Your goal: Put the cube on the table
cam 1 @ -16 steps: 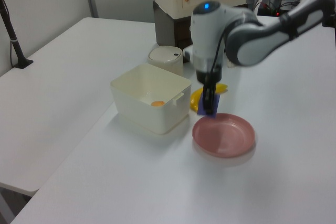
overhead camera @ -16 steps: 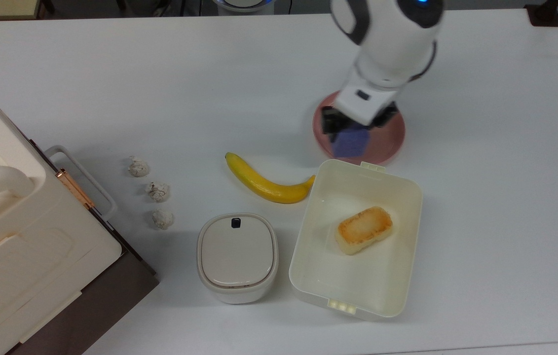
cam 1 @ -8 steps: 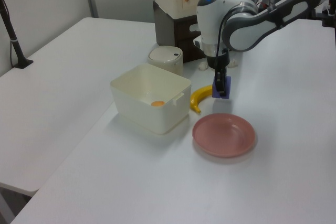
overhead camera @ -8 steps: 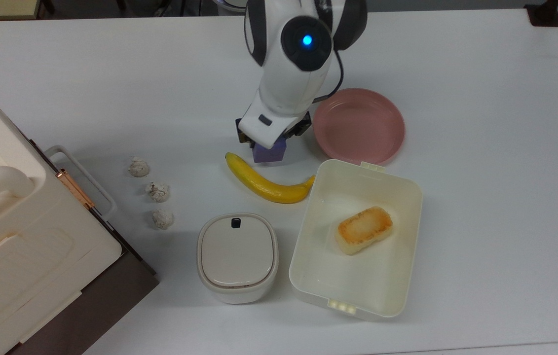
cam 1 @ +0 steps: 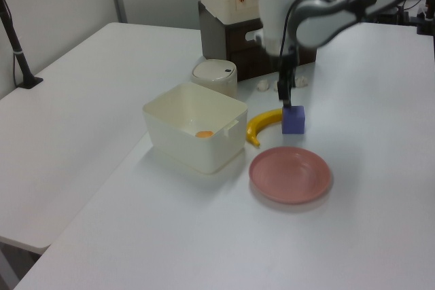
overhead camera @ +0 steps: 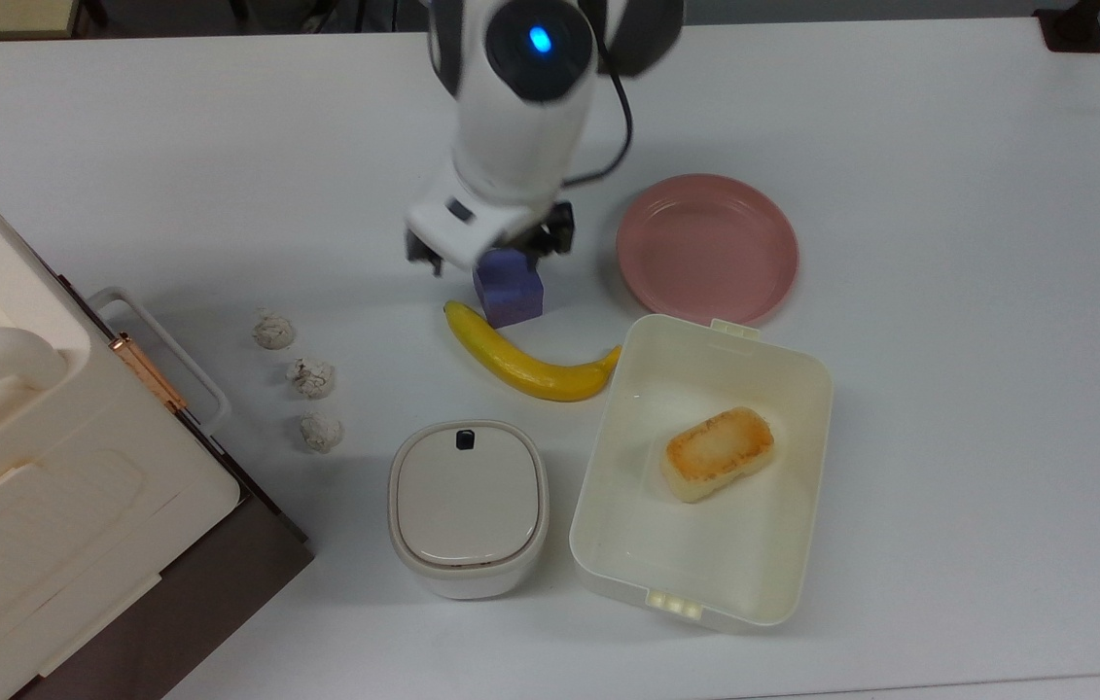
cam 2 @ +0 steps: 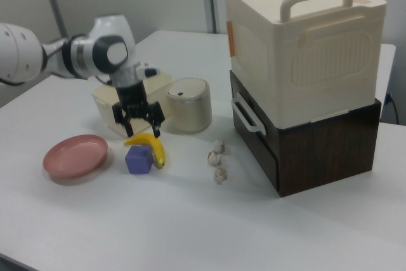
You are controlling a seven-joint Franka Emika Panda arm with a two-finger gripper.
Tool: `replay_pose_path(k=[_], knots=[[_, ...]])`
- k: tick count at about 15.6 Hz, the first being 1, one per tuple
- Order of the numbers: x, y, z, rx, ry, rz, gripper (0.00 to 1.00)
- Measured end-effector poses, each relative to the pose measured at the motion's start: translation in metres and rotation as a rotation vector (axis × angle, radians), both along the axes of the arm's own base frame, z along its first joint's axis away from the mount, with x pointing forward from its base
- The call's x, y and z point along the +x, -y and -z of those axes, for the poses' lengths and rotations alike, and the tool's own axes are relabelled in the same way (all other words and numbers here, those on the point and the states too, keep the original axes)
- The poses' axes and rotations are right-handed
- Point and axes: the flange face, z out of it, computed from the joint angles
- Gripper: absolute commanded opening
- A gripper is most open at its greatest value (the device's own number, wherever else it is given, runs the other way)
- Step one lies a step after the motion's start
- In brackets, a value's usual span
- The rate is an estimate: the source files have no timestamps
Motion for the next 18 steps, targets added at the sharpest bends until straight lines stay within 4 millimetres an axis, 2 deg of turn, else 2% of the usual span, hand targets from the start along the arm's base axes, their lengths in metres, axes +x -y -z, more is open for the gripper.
replay_pose_path(k=[2,4,6,13,18], knots=[[-0.008,0.02,-0.051,0.005,0.033,0.033,1.0],[-0.024,0.038,-0.099,0.015,0.062,0.065,1.0],[-0.036,0.052,-0.123,0.019,0.072,0.089,1.0],[-0.04,0.084,-0.127,0.069,0.069,0.118,1.0],[-0.04,0.094,-0.13,0.071,0.077,0.136,1.0]])
